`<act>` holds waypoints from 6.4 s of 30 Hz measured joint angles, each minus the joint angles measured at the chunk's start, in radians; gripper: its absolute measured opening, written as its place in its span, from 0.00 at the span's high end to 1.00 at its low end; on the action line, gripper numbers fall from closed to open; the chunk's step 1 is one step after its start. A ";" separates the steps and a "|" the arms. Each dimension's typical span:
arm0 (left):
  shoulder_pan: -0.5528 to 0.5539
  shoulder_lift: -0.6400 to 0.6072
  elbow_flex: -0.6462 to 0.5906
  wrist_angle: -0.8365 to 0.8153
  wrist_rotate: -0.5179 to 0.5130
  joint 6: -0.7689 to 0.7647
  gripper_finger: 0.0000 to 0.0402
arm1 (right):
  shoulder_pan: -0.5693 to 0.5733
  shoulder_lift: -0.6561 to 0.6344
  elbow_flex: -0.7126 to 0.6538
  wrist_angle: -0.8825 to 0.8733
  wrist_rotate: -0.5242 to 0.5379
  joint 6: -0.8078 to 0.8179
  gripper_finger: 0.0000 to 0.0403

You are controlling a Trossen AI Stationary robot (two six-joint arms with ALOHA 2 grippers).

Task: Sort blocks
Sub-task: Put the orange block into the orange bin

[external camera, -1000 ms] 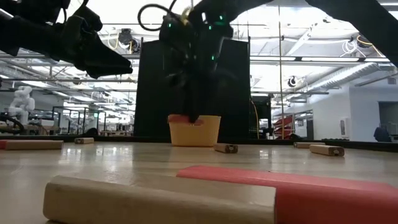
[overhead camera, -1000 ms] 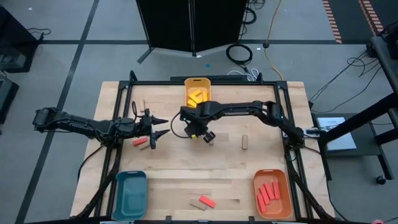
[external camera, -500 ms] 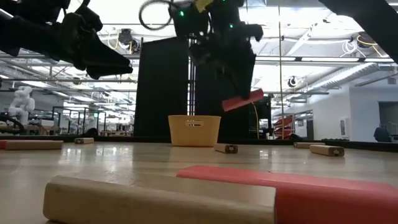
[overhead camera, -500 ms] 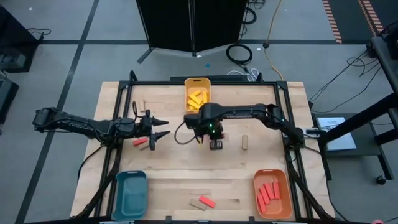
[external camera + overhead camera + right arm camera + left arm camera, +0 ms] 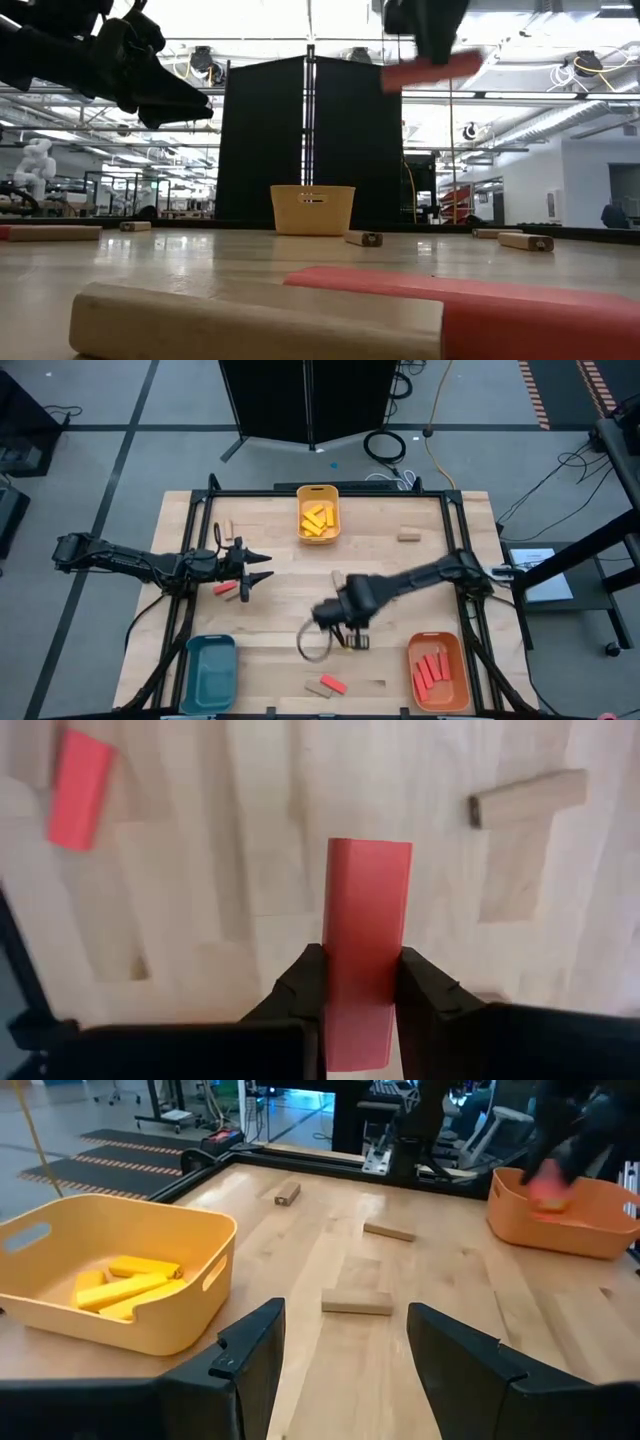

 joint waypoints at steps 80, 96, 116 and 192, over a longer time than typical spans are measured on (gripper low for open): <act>-0.086 0.204 0.000 0.238 0.045 -0.148 0.48 | 0.494 -0.438 -0.751 0.646 0.150 1.483 0.42; -0.140 0.204 0.000 0.334 0.045 -0.097 0.48 | 0.329 -0.278 -0.745 1.146 0.114 1.021 0.42; -0.140 0.204 0.000 0.326 0.045 -0.077 0.48 | 0.279 -0.029 -0.578 1.144 0.033 0.630 0.42; -0.140 0.204 0.000 0.323 0.044 -0.071 0.48 | 0.345 0.105 0.050 -0.026 0.086 0.714 0.84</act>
